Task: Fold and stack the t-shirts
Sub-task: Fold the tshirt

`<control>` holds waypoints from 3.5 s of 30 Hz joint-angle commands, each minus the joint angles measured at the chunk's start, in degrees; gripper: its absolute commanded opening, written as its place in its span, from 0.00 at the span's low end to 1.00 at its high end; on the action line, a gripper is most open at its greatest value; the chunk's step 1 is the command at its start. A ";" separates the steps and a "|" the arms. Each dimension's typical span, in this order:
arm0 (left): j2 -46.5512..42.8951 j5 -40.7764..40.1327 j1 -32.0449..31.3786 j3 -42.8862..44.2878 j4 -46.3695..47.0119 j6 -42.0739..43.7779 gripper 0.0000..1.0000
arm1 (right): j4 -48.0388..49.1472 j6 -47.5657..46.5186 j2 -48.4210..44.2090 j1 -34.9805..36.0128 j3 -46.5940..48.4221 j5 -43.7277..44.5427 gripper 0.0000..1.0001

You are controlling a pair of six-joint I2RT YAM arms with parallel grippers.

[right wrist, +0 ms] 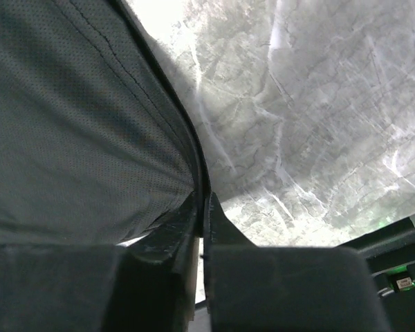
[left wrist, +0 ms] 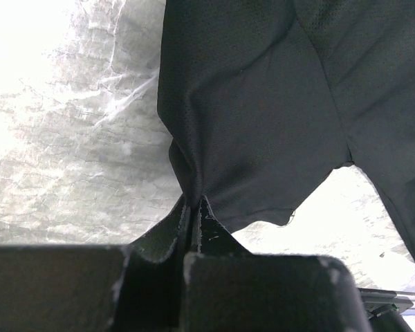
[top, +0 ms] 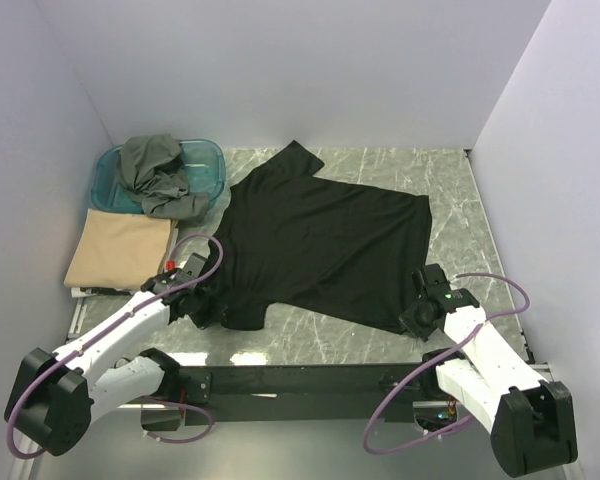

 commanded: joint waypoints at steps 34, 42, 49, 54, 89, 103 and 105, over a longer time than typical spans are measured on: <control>9.18 -0.53 0.43 16.07 9.63 6.52 0.01 | 0.46 -10.70 4.34 -0.50 14.56 0.92 0.00; 18.85 -0.36 2.01 25.91 9.54 11.35 0.01 | 0.55 -17.12 12.25 -1.73 22.65 1.71 0.00; 25.18 -1.67 3.24 33.30 9.98 12.76 0.01 | 1.96 -19.32 15.06 -4.81 25.72 0.74 0.00; 27.30 -2.56 4.38 37.35 10.42 13.73 0.01 | 2.57 -20.55 16.82 -7.00 27.22 0.83 0.00; 66.49 0.08 5.97 73.73 12.98 31.83 0.29 | 15.40 -19.41 31.76 -15.18 31.53 1.51 0.08; 53.32 -0.54 8.25 61.55 19.56 27.89 0.99 | 14.08 -25.55 30.81 -11.76 35.41 4.99 0.89; 51.83 0.52 8.25 58.64 20.35 27.00 1.00 | 16.19 -28.09 29.49 -8.51 31.81 0.67 0.89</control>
